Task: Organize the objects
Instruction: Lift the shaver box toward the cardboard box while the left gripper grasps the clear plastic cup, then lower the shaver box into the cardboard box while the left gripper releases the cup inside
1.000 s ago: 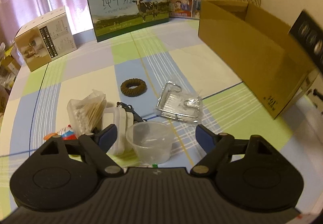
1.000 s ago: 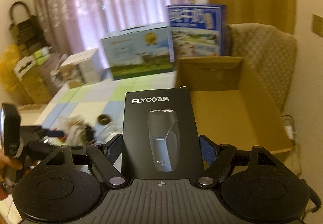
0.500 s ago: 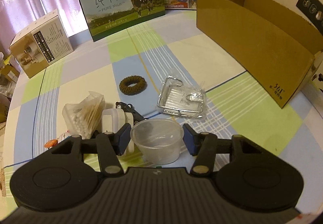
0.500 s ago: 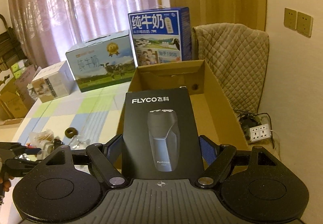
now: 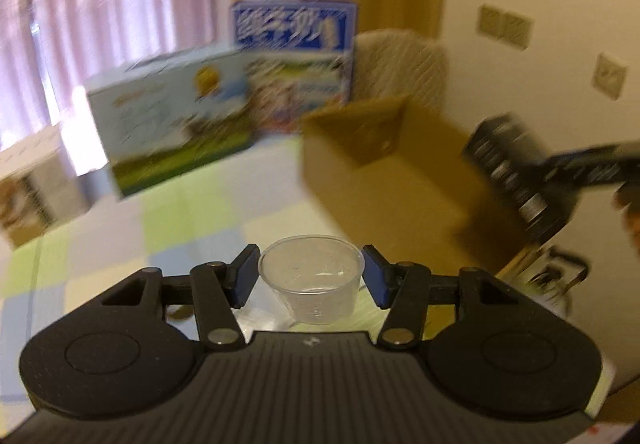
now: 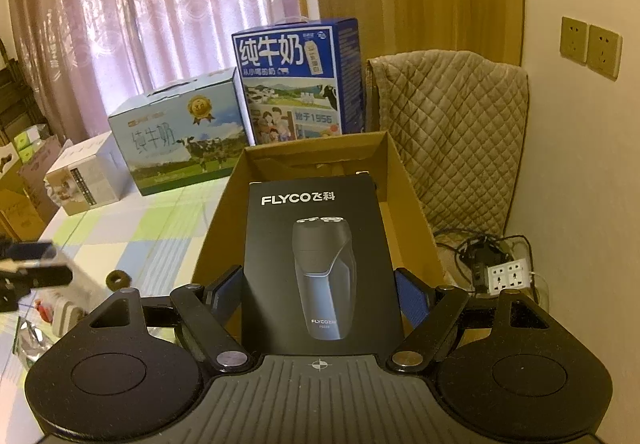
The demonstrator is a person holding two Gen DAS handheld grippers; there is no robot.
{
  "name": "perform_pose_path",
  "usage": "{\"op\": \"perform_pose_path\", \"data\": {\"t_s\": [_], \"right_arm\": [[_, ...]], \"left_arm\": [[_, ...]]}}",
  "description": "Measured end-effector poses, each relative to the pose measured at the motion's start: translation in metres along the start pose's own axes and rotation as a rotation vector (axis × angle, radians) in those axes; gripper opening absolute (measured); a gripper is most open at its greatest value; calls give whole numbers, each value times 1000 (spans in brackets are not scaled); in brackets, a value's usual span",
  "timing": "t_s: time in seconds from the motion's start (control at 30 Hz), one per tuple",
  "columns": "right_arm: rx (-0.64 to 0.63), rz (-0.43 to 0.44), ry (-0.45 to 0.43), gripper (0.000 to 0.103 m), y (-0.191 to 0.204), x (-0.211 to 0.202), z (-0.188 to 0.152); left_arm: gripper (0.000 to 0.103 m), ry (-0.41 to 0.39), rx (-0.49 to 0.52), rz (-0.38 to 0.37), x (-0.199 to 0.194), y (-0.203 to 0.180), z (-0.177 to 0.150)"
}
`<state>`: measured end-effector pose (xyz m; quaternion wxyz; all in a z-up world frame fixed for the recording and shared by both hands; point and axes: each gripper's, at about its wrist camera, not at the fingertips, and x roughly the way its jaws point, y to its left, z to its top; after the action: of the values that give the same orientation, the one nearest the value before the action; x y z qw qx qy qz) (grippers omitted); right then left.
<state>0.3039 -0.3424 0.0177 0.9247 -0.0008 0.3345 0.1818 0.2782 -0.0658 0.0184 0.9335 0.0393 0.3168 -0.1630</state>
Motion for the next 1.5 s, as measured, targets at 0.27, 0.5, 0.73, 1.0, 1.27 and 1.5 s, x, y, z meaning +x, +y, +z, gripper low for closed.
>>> {"op": "perform_pose_path", "data": {"t_s": [0.27,0.5,0.73,1.0,1.27,1.5], "right_arm": [[11,-6,-6,76,-22,13,10],[12,7,52,76,-42,26,3],[-3,24,104,76,-53,41,-2],[-31,36,147,76,-57,55,-2],[-37,47,168,76,-61,62,-4],[-37,56,172,77,-62,66,-3]], "left_arm": [[51,-50,57,-127,26,-64,43],[51,7,66,-184,57,-92,50],[51,104,73,-197,90,-103,43],[51,178,81,-187,114,-108,30],[52,217,82,-189,128,-112,28],[66,210,79,-186,125,-110,32]]}}
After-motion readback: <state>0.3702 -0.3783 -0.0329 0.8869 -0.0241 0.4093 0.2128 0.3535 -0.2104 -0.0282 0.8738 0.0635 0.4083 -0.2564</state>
